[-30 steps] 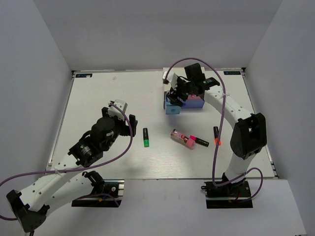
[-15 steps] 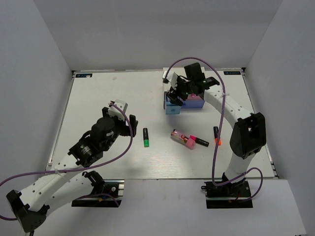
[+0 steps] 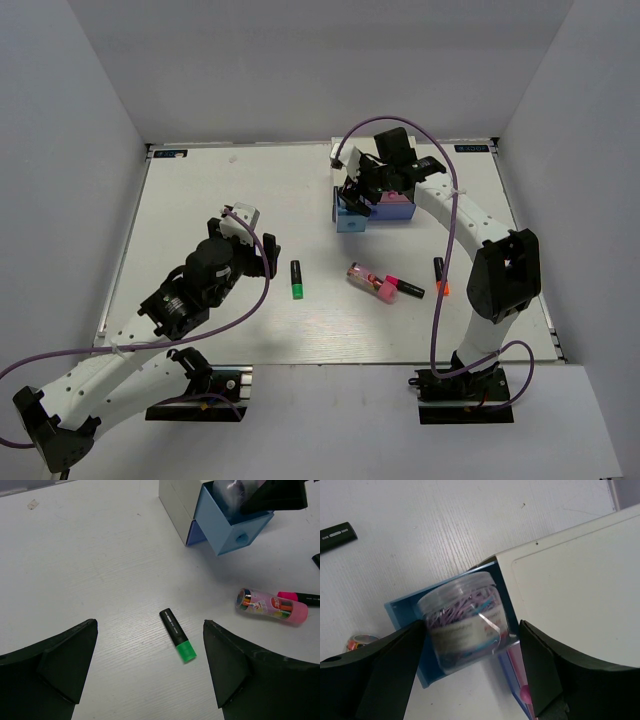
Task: Sort the stationery into containers
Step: Place the stationery in the drawer.
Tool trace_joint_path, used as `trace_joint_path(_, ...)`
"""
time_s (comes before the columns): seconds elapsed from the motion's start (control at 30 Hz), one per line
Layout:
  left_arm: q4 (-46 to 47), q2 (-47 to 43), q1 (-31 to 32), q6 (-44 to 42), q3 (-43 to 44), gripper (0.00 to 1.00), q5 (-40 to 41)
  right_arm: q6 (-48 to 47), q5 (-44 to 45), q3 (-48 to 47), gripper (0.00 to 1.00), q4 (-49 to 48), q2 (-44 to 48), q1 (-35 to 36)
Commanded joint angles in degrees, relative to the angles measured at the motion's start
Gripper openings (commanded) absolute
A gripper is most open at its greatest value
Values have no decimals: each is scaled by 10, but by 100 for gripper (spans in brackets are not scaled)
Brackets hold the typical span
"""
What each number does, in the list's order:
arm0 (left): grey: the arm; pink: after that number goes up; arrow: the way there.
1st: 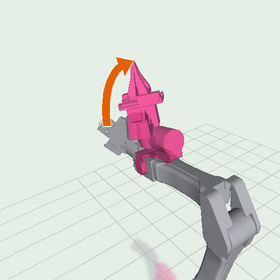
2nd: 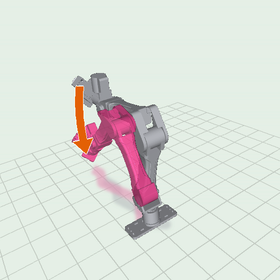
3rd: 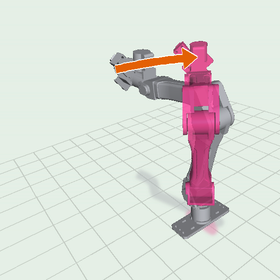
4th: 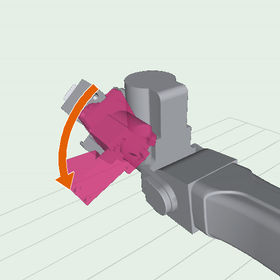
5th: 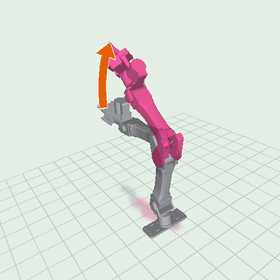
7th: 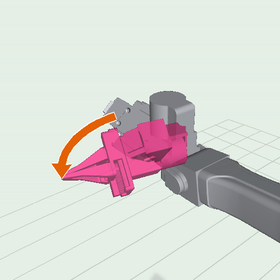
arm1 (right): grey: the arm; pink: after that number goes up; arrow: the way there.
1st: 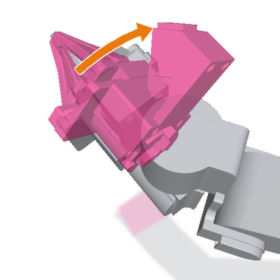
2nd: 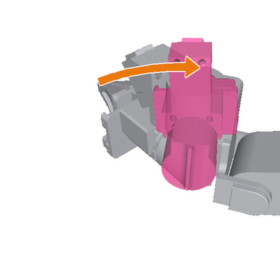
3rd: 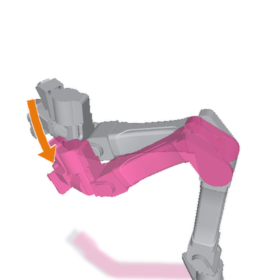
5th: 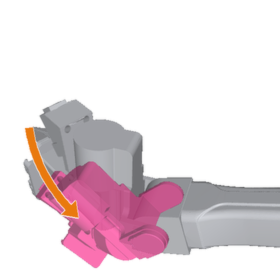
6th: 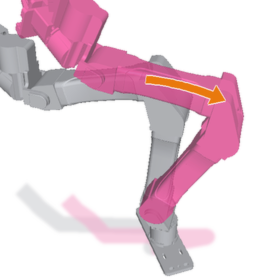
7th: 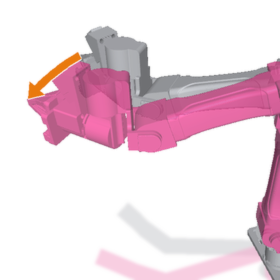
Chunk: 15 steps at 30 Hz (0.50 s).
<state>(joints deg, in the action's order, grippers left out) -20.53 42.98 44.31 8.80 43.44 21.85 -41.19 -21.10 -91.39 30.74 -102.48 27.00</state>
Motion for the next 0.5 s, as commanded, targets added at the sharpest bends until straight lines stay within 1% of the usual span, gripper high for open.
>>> trace_joint_path(0.0,8,-7,-4,-4,-6,97,-4,2,0,-22,81,-12,18,-3)
trace_joint_path(0.1,8,-7,-4,-4,-6,97,-4,3,0,-20,84,-15,21,-5)
trace_joint_path(0.33,8,-7,-4,-4,-6,97,-4,8,0,-14,84,-21,32,-3)
trace_joint_path(0.47,8,-7,-4,-4,-6,97,-4,13,-9,4,73,-40,60,-5)
